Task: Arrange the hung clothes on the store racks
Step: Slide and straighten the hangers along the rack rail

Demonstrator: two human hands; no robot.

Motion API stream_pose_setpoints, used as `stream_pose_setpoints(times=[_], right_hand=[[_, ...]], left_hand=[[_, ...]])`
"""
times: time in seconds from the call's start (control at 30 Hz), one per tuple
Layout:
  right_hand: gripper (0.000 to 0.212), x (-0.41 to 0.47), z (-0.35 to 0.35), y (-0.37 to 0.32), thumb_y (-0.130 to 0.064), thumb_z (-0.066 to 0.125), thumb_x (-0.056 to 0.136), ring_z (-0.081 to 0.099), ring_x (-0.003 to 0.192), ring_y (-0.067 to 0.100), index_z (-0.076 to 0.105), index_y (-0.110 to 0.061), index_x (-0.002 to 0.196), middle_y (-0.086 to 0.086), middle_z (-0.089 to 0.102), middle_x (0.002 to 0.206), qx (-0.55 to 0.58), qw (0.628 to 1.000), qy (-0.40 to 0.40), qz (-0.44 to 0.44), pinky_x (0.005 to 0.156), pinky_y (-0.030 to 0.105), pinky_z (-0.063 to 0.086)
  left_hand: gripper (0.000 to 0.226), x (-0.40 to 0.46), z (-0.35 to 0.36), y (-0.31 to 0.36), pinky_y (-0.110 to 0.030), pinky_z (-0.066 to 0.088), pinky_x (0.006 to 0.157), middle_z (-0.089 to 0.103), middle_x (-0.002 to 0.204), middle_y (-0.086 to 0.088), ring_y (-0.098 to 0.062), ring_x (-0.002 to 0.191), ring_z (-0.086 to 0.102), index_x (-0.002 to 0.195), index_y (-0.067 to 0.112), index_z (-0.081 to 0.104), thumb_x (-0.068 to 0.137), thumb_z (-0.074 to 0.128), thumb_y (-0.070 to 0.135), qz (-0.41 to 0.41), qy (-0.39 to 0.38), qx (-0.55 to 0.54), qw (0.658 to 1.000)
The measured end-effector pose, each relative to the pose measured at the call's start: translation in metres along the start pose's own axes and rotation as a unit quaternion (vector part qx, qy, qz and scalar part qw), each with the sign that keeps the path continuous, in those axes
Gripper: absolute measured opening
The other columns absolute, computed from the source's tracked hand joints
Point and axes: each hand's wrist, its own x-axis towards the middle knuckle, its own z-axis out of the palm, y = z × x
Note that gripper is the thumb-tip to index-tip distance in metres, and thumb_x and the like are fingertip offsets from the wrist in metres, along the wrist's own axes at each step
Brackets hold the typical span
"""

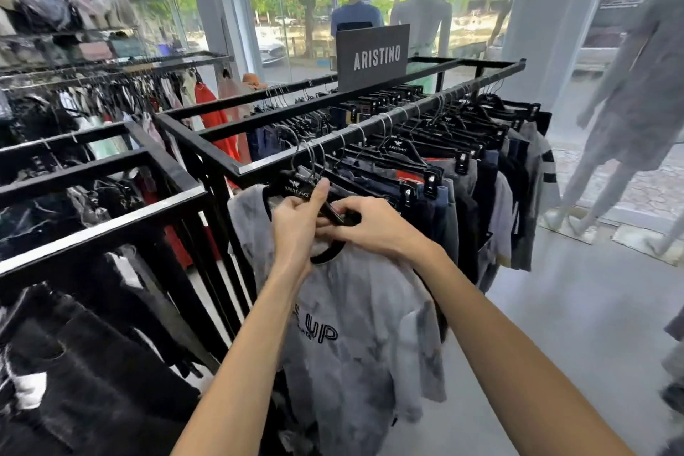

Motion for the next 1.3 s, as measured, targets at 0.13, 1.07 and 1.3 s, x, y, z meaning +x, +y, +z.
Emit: stream_pose_setpoints(times=[0.13,1.07,1.3], right_hand=[[0.014,-0.021,-0.042,0.028,-0.032,0.073,0.082,0.066,0.087,0.011,0.074,-0.03,0.096,-0.008,0.073,0.09,0.026,0.999,-0.018,0.04,0.083,0.032,0.051],[0.057,-0.34,-0.242,0.16,-0.049,0.065,0.092,0.064,0.113,0.017,0.048,-0.029,0.143,0.001,0.06,0.136,0.179,0.868,0.315,0.339,0.097,0.037,0.054],[0.047,-0.307,-0.24,0.161,-0.043,0.075,0.084,0.063,0.105,0.018,0.067,-0.016,0.122,0.002,0.067,0.108,-0.004,0.807,0.491,0.329,0.092,0.029,0.049]], left_hand=[[0.042,-0.029,0.04,0.007,-0.029,0.058,0.052,0.073,0.081,-0.018,-0.026,0.069,0.074,0.093,0.0,0.058,0.085,0.073,0.039,0.005,-0.056,-0.048,0.997],[0.044,-0.229,0.37,-0.053,-0.029,0.04,0.059,0.059,0.067,-0.005,-0.021,0.06,0.058,0.079,0.007,0.06,0.093,0.051,0.047,0.005,-0.474,0.164,0.865],[0.014,-0.219,0.393,-0.033,-0.03,0.036,0.056,0.051,0.055,-0.005,-0.018,0.046,0.043,0.067,0.01,0.054,0.078,0.048,0.014,0.096,-0.597,0.219,0.765]])
